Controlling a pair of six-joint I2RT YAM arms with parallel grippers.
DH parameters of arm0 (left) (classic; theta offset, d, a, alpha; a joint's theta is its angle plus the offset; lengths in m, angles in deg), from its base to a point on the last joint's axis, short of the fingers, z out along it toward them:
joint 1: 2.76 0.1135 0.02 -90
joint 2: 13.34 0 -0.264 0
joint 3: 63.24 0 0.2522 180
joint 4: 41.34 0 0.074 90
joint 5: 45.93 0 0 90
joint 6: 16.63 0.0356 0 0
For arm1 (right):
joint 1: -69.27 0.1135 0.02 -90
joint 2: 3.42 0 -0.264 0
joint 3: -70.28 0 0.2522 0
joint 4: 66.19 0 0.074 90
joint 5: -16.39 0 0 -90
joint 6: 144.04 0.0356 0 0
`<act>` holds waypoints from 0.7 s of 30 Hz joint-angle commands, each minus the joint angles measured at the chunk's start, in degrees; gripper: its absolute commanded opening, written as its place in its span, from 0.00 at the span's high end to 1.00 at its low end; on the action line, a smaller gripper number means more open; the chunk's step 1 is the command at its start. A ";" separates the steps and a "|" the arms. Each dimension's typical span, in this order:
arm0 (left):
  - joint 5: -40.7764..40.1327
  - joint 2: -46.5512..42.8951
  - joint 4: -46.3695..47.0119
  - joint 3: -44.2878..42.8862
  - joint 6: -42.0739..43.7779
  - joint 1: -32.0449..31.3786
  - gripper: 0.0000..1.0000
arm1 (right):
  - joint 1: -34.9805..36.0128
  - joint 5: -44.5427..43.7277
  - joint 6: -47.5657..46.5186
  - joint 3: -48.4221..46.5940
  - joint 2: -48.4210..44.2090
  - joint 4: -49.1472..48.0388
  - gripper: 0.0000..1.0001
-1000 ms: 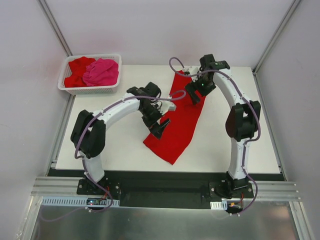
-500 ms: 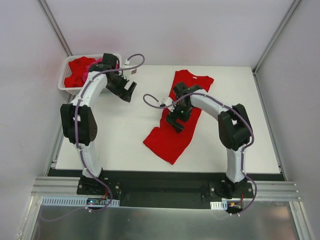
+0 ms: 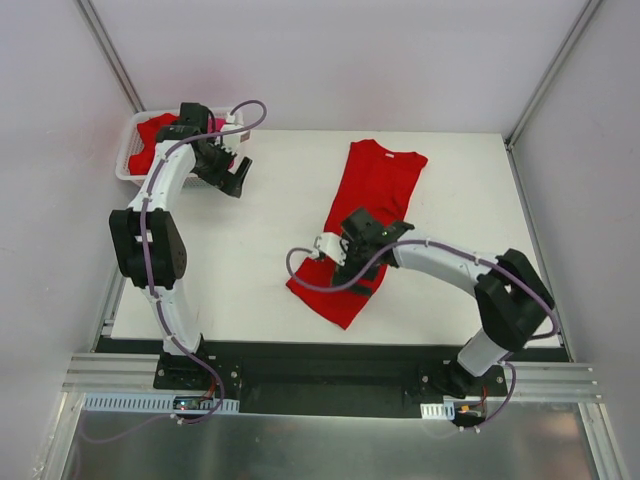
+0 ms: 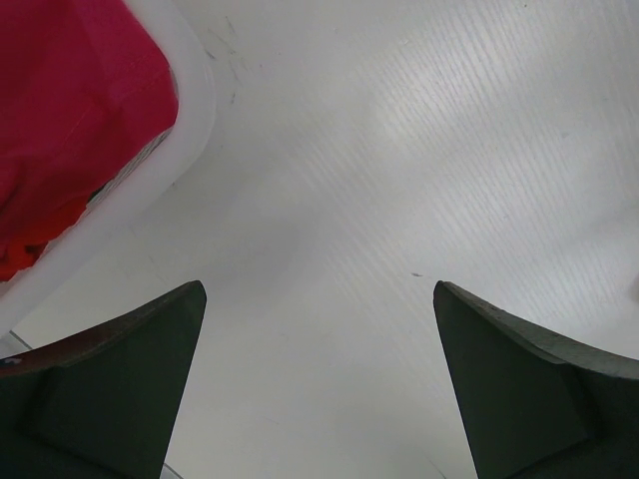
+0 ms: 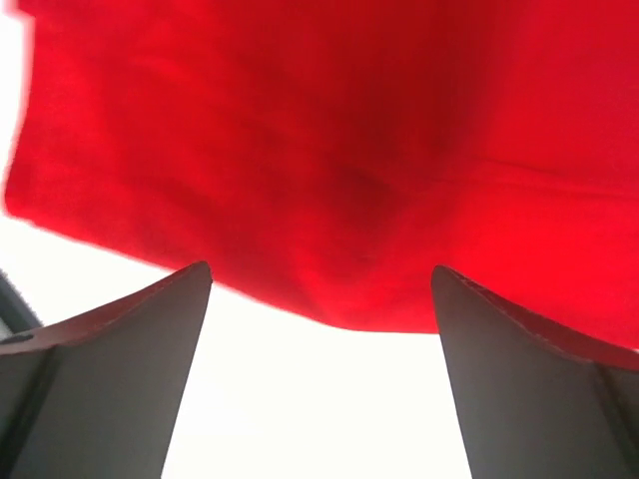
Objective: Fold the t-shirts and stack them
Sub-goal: Rotate the tshirt 90 degrees
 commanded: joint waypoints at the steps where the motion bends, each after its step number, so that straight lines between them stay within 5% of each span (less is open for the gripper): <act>1: 1.38 -0.08 -0.18 0.25 1.67 1.04 0.01 | 5.51 -4.97 0.20 5.03 -6.65 -10.10 0.04; 21: 3.22 0.27 -0.26 1.13 0.88 0.95 0.01 | 8.15 1.26 3.29 1.42 7.59 -12.22 0.04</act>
